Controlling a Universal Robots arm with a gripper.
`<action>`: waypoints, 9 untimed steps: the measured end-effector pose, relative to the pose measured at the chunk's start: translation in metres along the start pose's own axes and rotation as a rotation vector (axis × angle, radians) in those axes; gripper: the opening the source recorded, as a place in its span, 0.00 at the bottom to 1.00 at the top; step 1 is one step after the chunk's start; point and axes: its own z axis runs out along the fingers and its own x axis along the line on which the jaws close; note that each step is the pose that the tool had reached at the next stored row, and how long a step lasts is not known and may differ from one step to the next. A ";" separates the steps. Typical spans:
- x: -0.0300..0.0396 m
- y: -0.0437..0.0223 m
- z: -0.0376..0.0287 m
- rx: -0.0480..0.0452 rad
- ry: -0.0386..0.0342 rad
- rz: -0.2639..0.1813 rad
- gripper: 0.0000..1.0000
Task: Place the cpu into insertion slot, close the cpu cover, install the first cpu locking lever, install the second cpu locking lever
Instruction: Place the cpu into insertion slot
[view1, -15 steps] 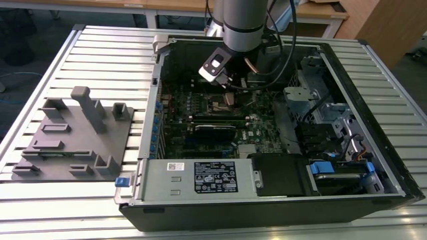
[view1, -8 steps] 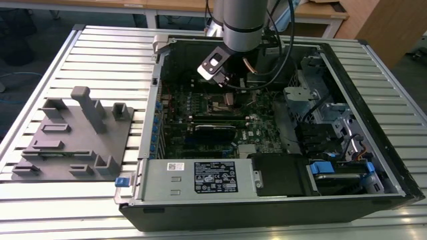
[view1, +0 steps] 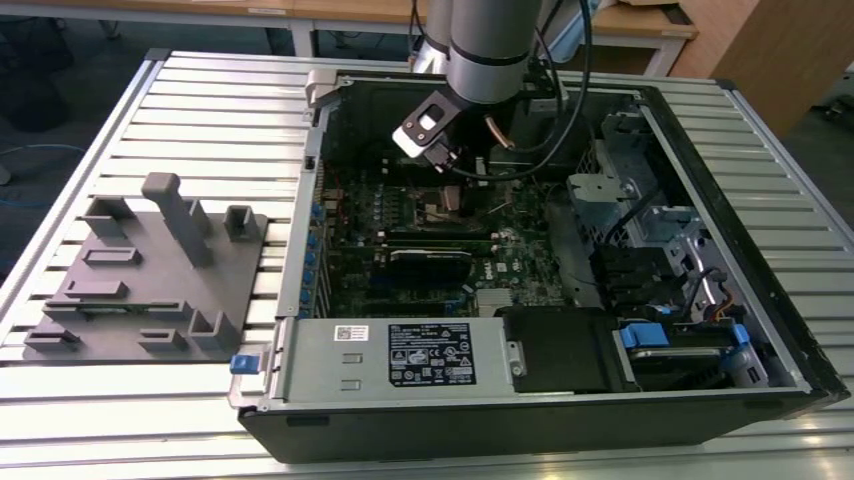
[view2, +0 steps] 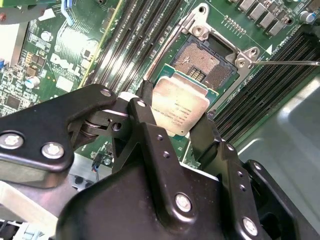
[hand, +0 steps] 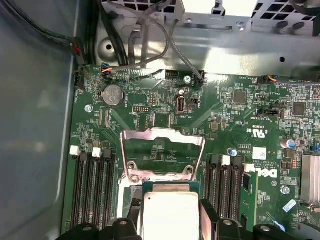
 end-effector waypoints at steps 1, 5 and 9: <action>0.0000 0.0000 0.0000 0.0007 0.0001 0.000 0.54; 0.0002 -0.0027 0.0015 0.0008 0.0006 0.000 0.54; 0.0002 -0.0049 0.0049 0.0005 -0.0004 0.023 0.54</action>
